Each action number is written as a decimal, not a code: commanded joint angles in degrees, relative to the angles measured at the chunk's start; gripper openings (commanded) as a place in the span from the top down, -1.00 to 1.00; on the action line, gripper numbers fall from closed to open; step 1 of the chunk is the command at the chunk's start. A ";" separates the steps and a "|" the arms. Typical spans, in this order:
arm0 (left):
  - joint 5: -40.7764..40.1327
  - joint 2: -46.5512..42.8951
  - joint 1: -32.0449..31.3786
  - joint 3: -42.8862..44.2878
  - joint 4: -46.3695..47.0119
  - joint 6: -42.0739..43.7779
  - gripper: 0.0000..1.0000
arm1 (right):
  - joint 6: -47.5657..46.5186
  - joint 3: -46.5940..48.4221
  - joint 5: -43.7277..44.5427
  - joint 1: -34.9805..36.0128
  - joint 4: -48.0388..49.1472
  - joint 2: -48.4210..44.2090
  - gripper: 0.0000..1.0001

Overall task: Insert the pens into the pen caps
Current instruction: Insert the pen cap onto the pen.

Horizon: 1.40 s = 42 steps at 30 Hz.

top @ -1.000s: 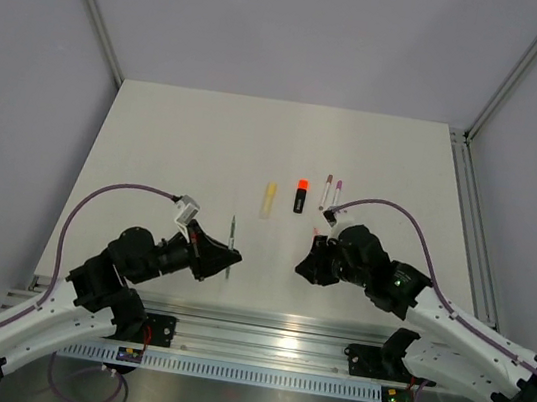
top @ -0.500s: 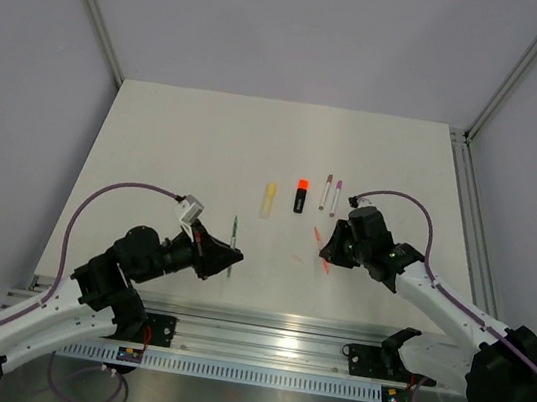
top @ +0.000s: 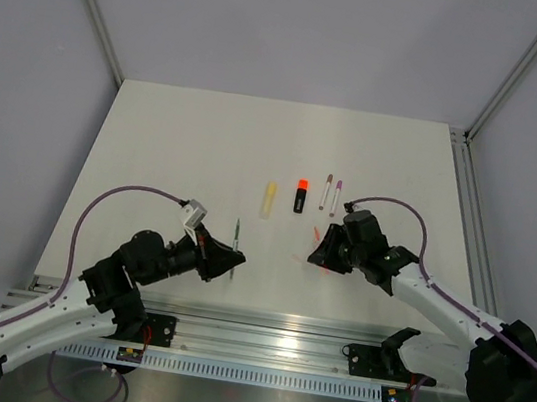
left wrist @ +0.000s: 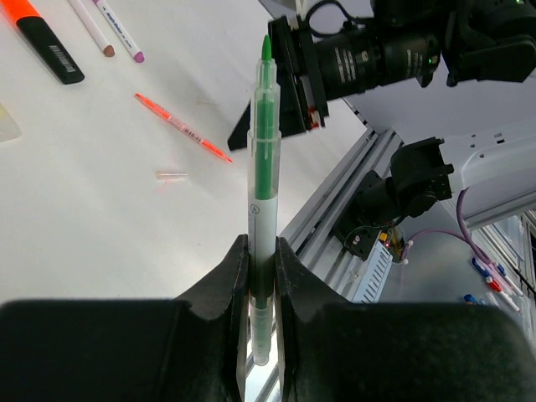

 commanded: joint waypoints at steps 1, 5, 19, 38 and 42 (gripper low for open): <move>-2.83 -1.17 -0.22 -0.41 6.15 1.56 1.00 | 6.49 -0.05 0.08 5.43 2.96 1.52 0.19; -1.78 -0.91 -0.22 -0.68 7.12 2.00 1.00 | 10.62 -0.05 -0.80 8.33 9.02 7.07 -0.04; -0.03 -4.08 -0.22 -2.26 7.03 2.97 1.00 | 14.24 2.41 7.02 9.75 11.50 16.22 -0.11; 1.82 -2.58 -0.22 -3.14 9.23 3.23 1.00 | 11.86 6.28 11.59 9.66 8.42 20.17 -0.13; 1.91 -2.67 -0.22 -3.14 9.23 3.06 1.00 | 10.99 7.07 13.17 9.66 7.28 21.14 -0.13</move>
